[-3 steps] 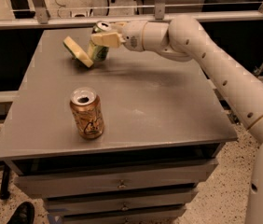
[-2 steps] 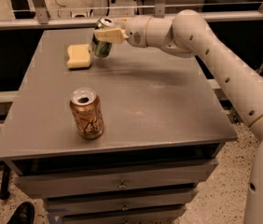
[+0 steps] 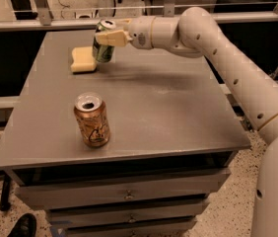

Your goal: Move green can near sponge

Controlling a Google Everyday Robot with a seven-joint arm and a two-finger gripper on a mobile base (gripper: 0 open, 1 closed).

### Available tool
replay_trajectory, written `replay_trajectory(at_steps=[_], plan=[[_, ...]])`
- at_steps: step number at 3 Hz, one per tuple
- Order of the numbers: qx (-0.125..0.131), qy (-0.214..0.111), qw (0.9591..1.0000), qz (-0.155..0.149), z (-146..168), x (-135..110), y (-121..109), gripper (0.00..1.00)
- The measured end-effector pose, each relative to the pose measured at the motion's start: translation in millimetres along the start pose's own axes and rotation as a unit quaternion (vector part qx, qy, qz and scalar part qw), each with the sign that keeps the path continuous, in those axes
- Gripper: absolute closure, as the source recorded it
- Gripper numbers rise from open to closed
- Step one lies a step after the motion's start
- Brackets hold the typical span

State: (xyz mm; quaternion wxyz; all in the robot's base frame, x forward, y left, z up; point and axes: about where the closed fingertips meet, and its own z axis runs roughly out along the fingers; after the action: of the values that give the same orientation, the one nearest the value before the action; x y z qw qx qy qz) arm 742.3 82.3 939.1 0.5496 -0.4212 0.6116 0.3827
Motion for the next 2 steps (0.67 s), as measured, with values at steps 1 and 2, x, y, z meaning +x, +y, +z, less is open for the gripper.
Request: replay_trajectory(at_steps=[1,2], plan=[[-0.009,0.019,0.9998,-0.003,-3.4,9.8,4.9,1.00],[-0.017,0.035,0.9992,-0.005,-8.6,18.6,9.3,1.00]])
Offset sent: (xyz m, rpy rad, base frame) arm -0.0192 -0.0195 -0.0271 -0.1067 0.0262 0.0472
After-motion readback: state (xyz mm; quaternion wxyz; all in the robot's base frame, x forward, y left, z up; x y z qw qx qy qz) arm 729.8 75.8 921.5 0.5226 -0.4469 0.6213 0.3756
